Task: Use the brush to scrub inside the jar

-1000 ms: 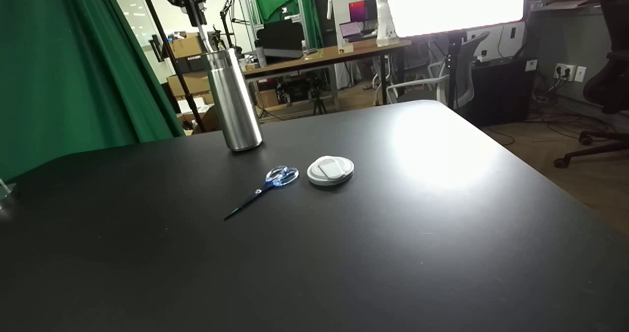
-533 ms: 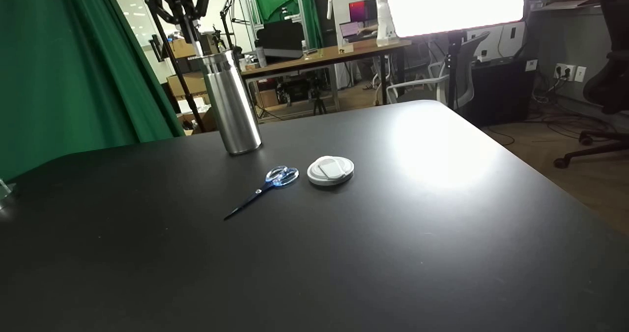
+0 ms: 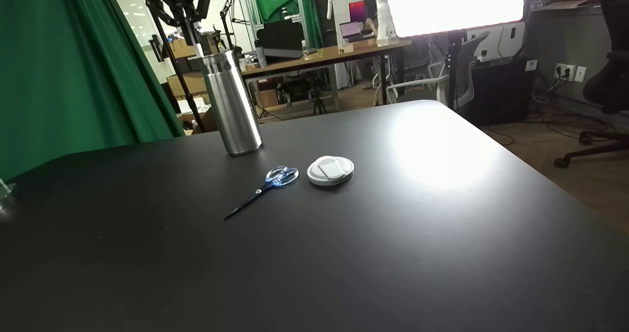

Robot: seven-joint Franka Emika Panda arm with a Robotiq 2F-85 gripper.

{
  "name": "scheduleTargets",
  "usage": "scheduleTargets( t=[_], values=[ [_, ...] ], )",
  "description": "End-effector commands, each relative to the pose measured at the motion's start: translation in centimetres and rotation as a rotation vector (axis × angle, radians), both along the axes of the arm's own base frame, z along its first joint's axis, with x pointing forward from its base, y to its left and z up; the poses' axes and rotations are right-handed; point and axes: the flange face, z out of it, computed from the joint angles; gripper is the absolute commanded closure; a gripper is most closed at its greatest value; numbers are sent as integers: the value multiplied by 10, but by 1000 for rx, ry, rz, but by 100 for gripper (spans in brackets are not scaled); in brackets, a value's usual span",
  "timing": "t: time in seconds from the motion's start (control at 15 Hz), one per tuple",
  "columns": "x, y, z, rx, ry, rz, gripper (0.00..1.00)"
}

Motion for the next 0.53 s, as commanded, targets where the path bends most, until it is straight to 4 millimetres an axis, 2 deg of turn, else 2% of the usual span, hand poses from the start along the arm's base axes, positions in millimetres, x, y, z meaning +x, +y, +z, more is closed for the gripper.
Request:
scheduleTargets(
  t=[0.0,0.47],
  values=[
    [-5,-2,24,-6,-35,-25,96],
    [-25,-8,97,5,-145,-14,96]
  ],
)
